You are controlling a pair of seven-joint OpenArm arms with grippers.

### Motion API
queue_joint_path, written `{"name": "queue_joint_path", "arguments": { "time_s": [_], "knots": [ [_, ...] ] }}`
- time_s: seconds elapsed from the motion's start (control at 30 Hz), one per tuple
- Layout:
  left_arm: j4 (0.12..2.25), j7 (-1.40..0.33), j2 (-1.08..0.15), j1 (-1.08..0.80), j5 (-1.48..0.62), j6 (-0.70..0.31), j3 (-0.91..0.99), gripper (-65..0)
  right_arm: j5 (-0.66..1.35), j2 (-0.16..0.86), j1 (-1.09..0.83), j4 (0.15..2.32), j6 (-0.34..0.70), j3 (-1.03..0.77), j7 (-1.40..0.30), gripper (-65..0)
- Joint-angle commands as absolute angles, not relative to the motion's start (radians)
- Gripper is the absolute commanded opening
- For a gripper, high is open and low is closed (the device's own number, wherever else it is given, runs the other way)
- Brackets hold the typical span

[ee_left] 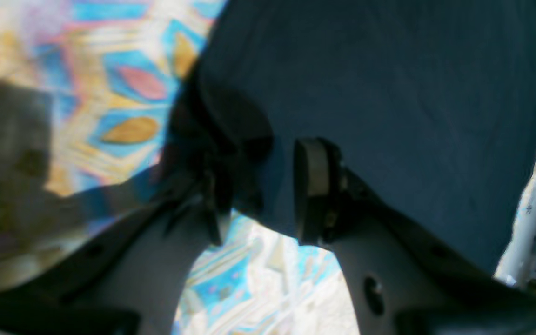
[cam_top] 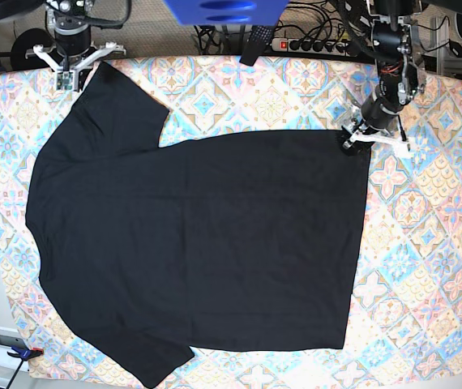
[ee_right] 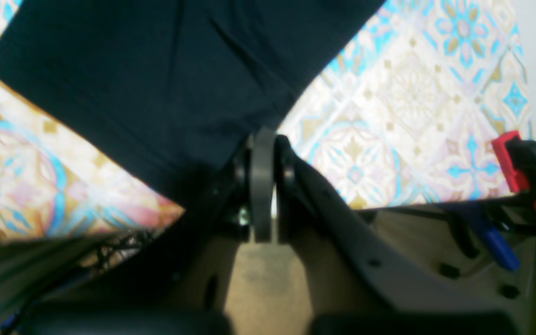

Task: Fold the T-shirt properly
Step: 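Move both grippers down to the black T-shirt's shoulder corners and grasp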

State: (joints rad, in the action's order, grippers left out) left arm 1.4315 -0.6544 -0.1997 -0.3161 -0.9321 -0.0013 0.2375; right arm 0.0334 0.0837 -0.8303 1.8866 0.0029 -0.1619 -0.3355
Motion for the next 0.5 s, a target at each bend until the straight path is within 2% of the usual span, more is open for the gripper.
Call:
{"name": "queue_joint_path", "arguments": {
  "time_s": [0.0,0.13,0.37,0.47],
  "knots": [
    [1.438,-0.679,-0.203,-0.321,-0.928,0.002,0.234,-47.2,0.07,0.091,-0.834,1.903,-0.002,-0.173,-0.329,-65.0],
    [1.438,-0.68,-0.205,-0.325,-0.928,0.001,0.214,-64.9,0.251,0.096,-0.792,1.9,-0.002,-0.226,-0.438,-62.1],
    [1.438,-0.68,-0.208,-0.334,-0.926,0.001,0.216,-65.0,0.469,0.096,-0.7,1.896,-0.002,-0.306,-0.567,-52.2],
    [1.438,-0.68,-0.208,-0.346,-0.924,0.001,0.219,-65.0,0.479,0.096,-0.699,1.896,-0.002,-0.308,-0.607,-44.5]
  ]
}}
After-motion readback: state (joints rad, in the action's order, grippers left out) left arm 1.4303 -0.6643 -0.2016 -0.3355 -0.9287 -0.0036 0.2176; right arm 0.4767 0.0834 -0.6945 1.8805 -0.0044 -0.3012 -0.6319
